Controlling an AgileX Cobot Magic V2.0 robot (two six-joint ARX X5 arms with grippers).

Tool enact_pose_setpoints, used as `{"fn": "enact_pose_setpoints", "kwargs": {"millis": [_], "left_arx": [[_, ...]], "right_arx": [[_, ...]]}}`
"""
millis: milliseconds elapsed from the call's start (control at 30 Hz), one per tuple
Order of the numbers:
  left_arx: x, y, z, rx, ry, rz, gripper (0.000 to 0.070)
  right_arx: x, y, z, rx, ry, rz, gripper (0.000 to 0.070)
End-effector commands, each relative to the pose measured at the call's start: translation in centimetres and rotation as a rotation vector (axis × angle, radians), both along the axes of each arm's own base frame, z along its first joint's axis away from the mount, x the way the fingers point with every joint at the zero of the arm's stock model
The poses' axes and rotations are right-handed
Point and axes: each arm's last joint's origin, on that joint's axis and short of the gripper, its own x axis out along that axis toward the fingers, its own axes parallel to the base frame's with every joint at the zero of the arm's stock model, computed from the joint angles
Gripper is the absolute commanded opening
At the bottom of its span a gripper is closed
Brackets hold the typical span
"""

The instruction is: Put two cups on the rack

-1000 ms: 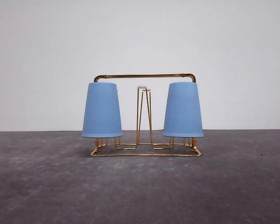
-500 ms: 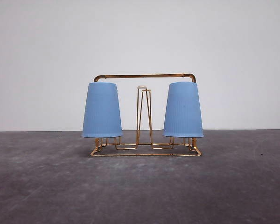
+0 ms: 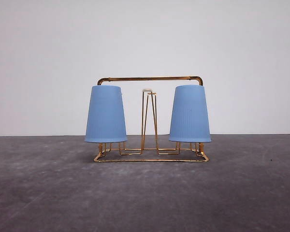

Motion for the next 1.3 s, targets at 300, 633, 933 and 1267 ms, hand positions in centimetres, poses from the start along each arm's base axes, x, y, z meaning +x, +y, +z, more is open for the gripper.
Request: {"fn": "enact_pose_setpoints", "kwargs": {"millis": [300,633,933,1267], "left_arx": [[0.08,0.0,-0.37,0.007,0.001,-0.001,0.0],[0.08,0.0,-0.37,0.007,0.001,-0.001,0.0],[0.08,0.0,-0.37,0.007,0.001,-0.001,0.0],[0.08,0.0,-0.37,0.007,0.001,-0.001,0.0]], "right_arx": [[0.02,0.0,0.0,0.0,-0.009,0.0,0.0044],[0.02,0.0,0.0,0.0,-0.009,0.0,0.0044],[0.02,0.0,0.0,0.0,-0.009,0.0,0.0044],[0.02,0.0,0.0,0.0,-0.009,0.0,0.0044]]}}
